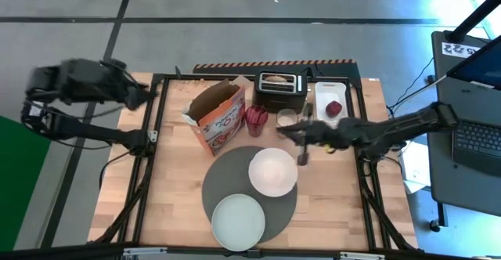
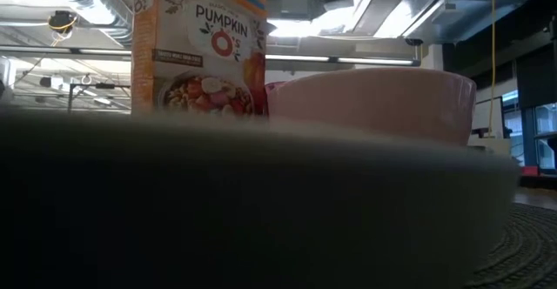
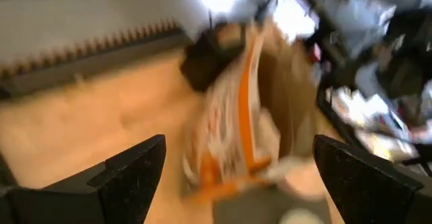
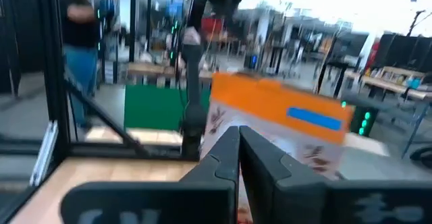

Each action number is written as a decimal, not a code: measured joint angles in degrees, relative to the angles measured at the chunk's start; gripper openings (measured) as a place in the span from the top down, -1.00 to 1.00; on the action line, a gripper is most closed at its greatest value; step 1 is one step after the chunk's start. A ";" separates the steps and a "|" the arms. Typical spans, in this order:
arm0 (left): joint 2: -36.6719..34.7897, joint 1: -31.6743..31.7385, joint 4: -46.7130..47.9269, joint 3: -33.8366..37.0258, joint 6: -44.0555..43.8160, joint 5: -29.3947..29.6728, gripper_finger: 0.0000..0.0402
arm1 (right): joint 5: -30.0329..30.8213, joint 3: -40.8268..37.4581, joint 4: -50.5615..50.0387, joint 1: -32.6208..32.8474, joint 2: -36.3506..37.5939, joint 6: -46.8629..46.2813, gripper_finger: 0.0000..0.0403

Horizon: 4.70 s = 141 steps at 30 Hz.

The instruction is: Arrange a breakfast setting

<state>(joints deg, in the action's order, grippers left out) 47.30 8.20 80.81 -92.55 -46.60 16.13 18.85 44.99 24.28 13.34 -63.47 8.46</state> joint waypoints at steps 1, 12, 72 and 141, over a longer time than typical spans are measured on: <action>-0.87 -0.39 -1.41 3.50 -1.34 -1.41 -0.84 | -0.24 -1.56 1.75 -0.52 1.78 -0.04 0.93; -6.82 -16.87 -23.62 36.88 -16.86 -0.21 -0.77 | -4.30 -6.60 7.30 -3.24 9.55 -0.74 0.93; 28.46 -42.67 -47.60 62.22 -36.93 41.80 -0.67 | 1.10 -6.58 5.45 -3.24 8.23 -13.27 0.93; 31.13 -16.13 -77.69 62.09 5.48 32.59 -0.04 | -0.43 -6.56 -0.54 -3.26 8.20 -17.30 0.93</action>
<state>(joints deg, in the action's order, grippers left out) 78.43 -7.92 3.11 -30.46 -41.11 48.72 18.41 38.44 23.74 10.09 -55.27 -8.84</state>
